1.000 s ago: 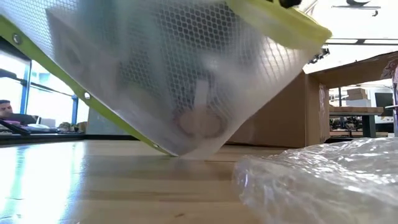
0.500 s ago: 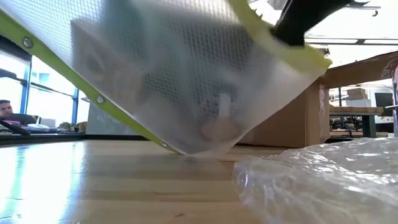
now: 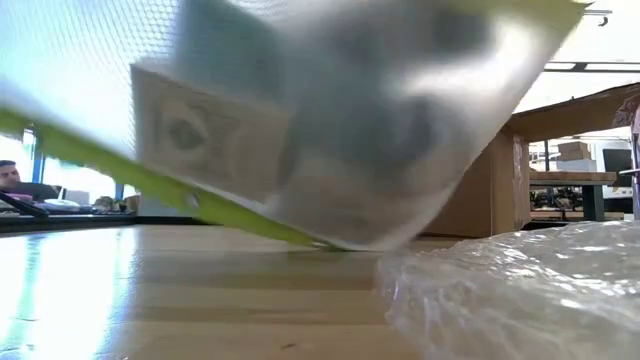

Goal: Unpack boxes
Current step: Close the transparent zipper bag, then break down the cardboard box using the silver cutter until it is fully flat

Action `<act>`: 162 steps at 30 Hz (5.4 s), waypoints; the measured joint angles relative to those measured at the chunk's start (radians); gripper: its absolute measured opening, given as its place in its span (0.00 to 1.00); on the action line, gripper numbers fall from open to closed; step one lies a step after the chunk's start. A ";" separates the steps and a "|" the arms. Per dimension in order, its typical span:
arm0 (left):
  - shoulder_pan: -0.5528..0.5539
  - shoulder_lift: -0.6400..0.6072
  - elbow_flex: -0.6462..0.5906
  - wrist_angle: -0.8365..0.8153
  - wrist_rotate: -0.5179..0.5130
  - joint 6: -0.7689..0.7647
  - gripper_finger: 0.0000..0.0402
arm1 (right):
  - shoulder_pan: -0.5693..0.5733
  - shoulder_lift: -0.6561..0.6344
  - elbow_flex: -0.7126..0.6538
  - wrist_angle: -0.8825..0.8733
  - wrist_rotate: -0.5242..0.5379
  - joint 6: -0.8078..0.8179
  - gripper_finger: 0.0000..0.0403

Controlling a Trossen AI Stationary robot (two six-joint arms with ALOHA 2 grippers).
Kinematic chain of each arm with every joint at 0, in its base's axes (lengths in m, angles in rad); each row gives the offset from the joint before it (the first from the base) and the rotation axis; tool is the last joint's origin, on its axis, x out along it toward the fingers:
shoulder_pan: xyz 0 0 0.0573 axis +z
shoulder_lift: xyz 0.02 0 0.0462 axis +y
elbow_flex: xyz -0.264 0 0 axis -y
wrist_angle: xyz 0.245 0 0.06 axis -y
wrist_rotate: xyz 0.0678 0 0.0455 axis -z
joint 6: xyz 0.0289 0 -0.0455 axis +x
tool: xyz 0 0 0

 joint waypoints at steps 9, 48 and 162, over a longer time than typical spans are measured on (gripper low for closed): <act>-0.048 -0.083 -0.046 -0.295 0.007 -0.297 0.32 | -0.059 -0.035 0.022 0.031 -0.023 -0.018 0.00; 0.283 0.084 -0.047 0.575 0.374 0.688 0.49 | -0.132 -0.069 0.018 0.338 -0.029 -0.308 0.00; 0.754 -0.081 -0.190 0.833 0.857 2.171 0.61 | 0.344 0.026 0.097 -0.630 0.113 0.743 0.37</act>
